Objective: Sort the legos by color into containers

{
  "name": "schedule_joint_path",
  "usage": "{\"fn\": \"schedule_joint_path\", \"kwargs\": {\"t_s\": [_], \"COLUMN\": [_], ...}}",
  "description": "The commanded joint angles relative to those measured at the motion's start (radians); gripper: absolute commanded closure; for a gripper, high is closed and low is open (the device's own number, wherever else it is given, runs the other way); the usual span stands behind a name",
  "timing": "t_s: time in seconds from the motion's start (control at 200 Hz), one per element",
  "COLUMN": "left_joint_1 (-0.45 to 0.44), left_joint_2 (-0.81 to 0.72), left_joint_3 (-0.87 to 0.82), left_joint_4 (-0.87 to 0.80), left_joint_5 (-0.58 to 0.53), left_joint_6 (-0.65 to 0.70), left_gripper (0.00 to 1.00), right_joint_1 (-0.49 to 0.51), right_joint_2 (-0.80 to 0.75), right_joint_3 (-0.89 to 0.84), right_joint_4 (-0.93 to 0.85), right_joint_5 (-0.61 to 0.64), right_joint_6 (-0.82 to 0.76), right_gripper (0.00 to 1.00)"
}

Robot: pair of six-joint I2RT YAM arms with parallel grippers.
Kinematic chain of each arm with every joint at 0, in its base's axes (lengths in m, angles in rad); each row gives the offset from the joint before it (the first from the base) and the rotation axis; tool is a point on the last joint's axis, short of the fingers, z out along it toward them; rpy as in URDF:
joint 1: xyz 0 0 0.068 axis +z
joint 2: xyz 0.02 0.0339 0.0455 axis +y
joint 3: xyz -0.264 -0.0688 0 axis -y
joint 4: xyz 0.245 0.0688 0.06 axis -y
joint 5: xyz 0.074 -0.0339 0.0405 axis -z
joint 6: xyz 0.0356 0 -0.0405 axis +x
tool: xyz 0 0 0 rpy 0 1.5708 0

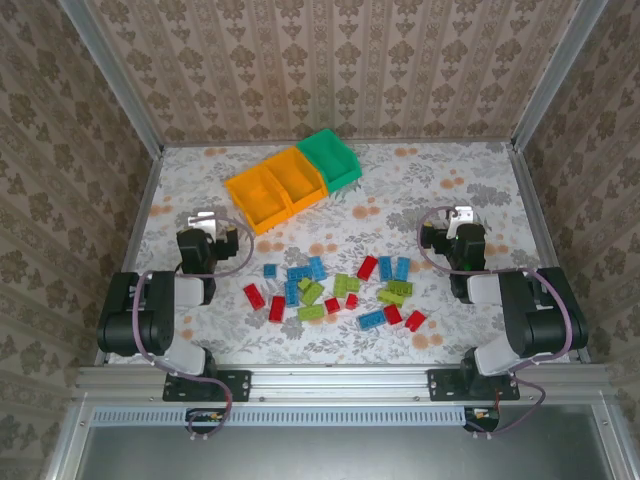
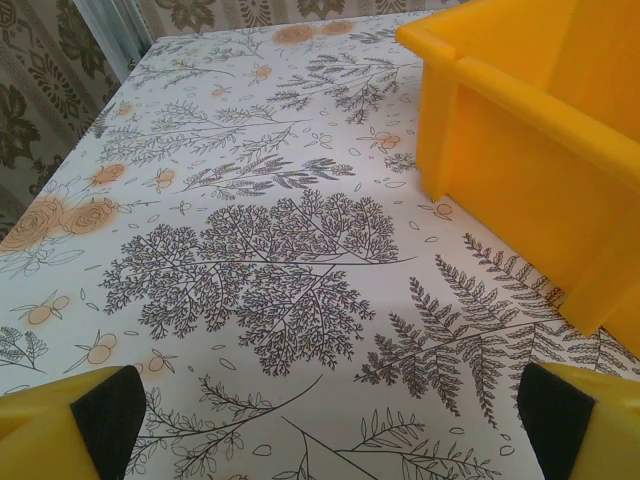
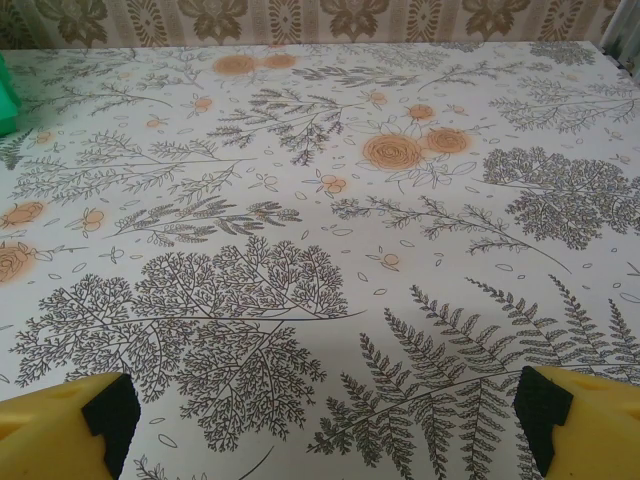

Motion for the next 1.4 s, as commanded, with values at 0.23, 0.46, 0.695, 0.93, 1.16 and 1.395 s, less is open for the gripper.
{"fn": "schedule_joint_path", "kwargs": {"t_s": [0.23,0.46,0.695,0.93,1.16,1.395], "left_joint_1": [0.001,0.002,0.005,0.01,0.011,0.013], "left_joint_2": [0.01,0.012,0.011,0.012,0.009,0.009], "left_joint_3": [0.027,0.029,0.03,0.032,0.032,0.03], "left_joint_4": [0.029,0.028,0.026,0.021,0.02,0.022], "left_joint_5": [-0.007,-0.007,0.002,0.013,0.014,0.017], "left_joint_6": [0.016,0.015,0.013,0.011,0.01,0.01], "left_gripper": [0.0,0.0,0.0,0.0,0.0,0.0], "right_joint_1": [0.005,0.006,0.006,0.005,0.005,0.005], "right_joint_2": [0.012,0.012,0.013,0.013,0.013,0.011], "right_joint_3": [0.023,0.023,0.024,0.024,0.024,0.023], "right_joint_4": [0.028,0.028,0.028,0.028,0.028,0.03], "right_joint_5": [0.023,0.022,0.023,0.023,0.021,0.02], "right_joint_6": [0.012,0.012,0.012,0.012,0.012,0.013], "right_gripper": [0.0,0.0,0.0,0.01,0.0,0.0]}}
